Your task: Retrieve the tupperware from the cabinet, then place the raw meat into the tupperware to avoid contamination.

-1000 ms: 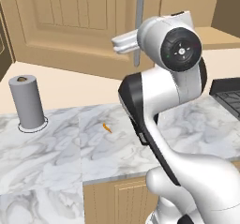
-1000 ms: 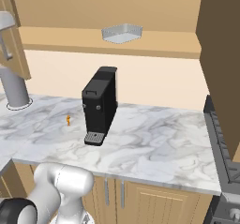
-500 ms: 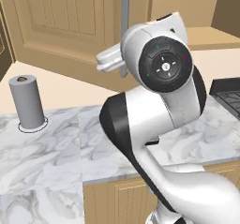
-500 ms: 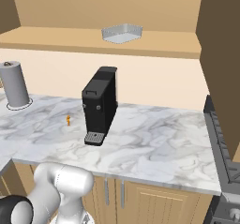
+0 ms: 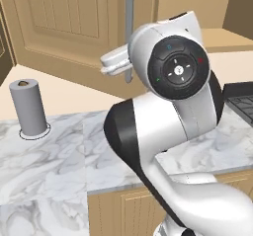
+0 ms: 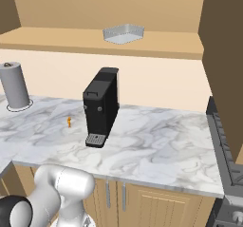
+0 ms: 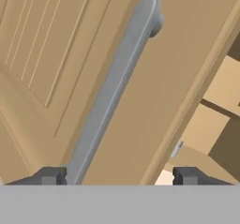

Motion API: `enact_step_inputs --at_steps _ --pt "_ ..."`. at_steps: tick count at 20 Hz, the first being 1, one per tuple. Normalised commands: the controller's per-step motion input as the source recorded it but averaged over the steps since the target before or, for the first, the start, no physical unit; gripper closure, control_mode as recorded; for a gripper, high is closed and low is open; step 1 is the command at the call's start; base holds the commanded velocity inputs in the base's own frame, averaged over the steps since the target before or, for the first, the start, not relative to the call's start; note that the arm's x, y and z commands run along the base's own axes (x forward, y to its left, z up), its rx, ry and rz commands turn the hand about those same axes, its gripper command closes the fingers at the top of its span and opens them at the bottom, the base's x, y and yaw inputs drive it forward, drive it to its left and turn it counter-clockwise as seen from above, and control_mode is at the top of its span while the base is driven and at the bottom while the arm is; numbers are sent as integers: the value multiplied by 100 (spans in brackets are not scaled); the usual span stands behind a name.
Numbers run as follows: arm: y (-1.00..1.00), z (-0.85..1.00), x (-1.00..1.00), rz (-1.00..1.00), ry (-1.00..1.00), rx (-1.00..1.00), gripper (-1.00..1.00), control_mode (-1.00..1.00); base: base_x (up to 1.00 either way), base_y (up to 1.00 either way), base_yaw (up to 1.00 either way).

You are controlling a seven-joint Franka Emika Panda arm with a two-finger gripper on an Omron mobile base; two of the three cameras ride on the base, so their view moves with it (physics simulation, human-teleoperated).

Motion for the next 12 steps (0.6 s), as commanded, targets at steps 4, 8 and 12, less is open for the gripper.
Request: enact_step_inputs --at_steps 4,8,12 --pt "16 -20 -17 0 -8 7 -100 -100 0 0 0" --pt "3 7 -51 0 -9 5 -100 -100 0 0 0" --pt "-32 32 -64 0 0 14 -100 -100 0 0 0"
